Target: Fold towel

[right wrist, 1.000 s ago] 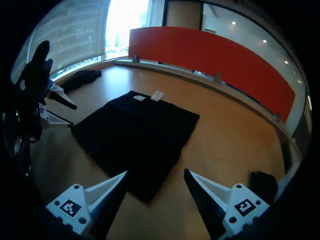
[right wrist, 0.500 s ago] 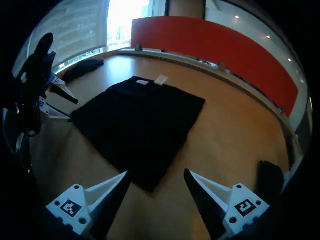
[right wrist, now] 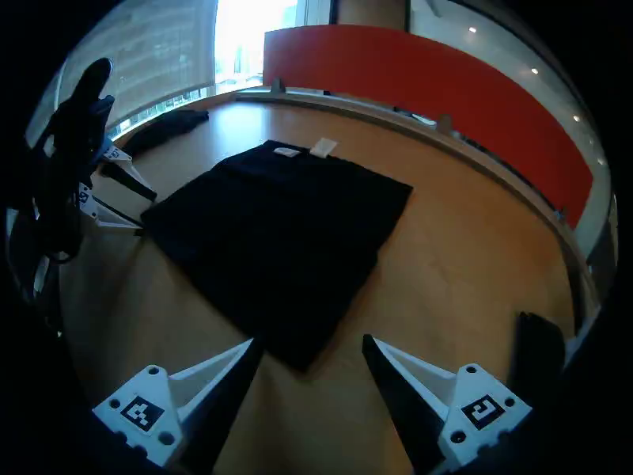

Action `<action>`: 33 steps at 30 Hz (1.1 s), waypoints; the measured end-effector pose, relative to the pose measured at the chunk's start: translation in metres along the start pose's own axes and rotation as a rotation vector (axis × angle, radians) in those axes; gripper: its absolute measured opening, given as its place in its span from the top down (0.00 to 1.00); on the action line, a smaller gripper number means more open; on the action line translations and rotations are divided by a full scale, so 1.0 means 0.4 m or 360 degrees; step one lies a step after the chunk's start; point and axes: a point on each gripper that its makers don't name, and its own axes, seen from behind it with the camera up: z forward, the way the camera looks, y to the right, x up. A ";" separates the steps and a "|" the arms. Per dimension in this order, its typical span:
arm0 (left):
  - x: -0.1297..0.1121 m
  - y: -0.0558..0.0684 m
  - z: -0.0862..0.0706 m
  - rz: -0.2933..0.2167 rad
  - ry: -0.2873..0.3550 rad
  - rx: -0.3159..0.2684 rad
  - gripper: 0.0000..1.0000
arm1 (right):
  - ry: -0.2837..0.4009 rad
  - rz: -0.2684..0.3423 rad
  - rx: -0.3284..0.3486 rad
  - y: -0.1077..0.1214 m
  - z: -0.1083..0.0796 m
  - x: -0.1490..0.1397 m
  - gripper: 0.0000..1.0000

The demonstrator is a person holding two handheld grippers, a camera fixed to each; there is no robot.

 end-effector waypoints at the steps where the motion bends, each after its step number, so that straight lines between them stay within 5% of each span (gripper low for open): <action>1: 0.000 0.000 0.000 -0.0001 -0.0001 0.0000 0.06 | -0.0007 -0.0001 0.0003 0.000 0.001 -0.003 0.04; 9: -0.001 0.002 -0.001 -0.0006 -0.0005 0.0001 0.10 | -0.0036 -0.0005 0.0028 -0.004 0.007 -0.012 0.15; 21: 0.000 0.026 0.000 0.0007 -0.0021 -0.0011 0.44 | -0.0034 -0.0017 0.0080 -0.026 0.008 -0.013 0.46; 33: -0.002 0.016 -0.001 -0.0018 -0.0044 0.0001 0.66 | -0.0045 -0.0021 0.0105 -0.036 0.003 -0.018 0.79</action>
